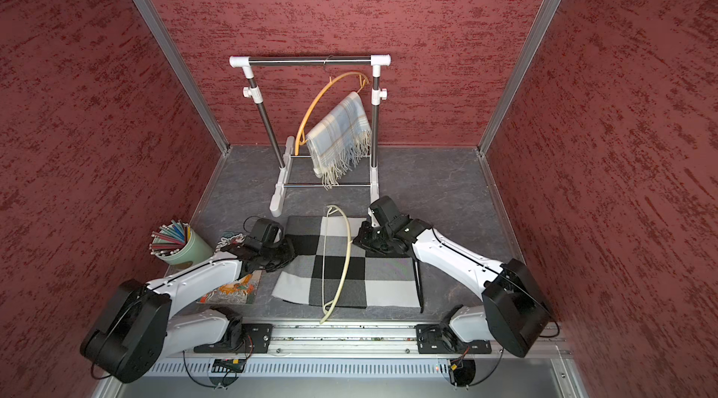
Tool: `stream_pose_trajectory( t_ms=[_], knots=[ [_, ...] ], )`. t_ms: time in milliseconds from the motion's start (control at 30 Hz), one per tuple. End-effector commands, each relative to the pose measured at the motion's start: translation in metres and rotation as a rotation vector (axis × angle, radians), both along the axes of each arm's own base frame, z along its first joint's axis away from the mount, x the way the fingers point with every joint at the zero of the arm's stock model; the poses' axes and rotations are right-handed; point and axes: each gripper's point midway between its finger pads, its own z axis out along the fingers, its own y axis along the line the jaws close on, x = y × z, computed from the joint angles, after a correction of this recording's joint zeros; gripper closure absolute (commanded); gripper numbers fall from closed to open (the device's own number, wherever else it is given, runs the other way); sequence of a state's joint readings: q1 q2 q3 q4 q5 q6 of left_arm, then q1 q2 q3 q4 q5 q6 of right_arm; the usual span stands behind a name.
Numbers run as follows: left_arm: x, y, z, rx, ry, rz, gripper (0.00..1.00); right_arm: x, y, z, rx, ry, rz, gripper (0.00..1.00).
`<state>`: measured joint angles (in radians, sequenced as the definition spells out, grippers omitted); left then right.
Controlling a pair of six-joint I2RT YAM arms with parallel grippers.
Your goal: Hang the scarf on the hanger
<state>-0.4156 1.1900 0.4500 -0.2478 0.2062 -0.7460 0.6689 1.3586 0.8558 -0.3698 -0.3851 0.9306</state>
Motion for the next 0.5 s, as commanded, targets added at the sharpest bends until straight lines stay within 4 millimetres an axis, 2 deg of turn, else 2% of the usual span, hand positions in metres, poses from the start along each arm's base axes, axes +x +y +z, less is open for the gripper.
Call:
stream_pose_trajectory(
  t_ms=[0,100,200,233,300,333,467],
  knots=[
    [0.008,-0.058,0.066,-0.102,-0.238,-0.259,1.00,-0.004,-0.019,-0.017,-0.061,0.024,-0.025,1.00],
    [-0.002,-0.098,0.100,-0.139,-0.333,-0.403,1.00,-0.006,-0.022,-0.024,-0.060,0.040,-0.033,1.00],
    [-0.016,-0.138,0.112,-0.170,-0.369,-0.521,1.00,-0.008,-0.025,-0.028,-0.060,0.048,-0.038,1.00],
    [-0.019,-0.150,0.110,-0.169,-0.366,-0.550,1.00,-0.008,-0.026,-0.028,-0.059,0.047,-0.041,1.00],
    [-0.023,-0.170,0.097,-0.167,-0.335,-0.597,1.00,-0.009,-0.027,-0.028,-0.054,0.050,-0.042,1.00],
    [-0.022,-0.177,0.082,-0.156,-0.296,-0.607,1.00,-0.010,-0.027,-0.027,-0.053,0.050,-0.041,1.00],
    [-0.009,-0.184,0.024,-0.121,-0.131,-0.544,1.00,-0.011,-0.028,-0.021,-0.041,0.044,-0.039,1.00]
  ],
)
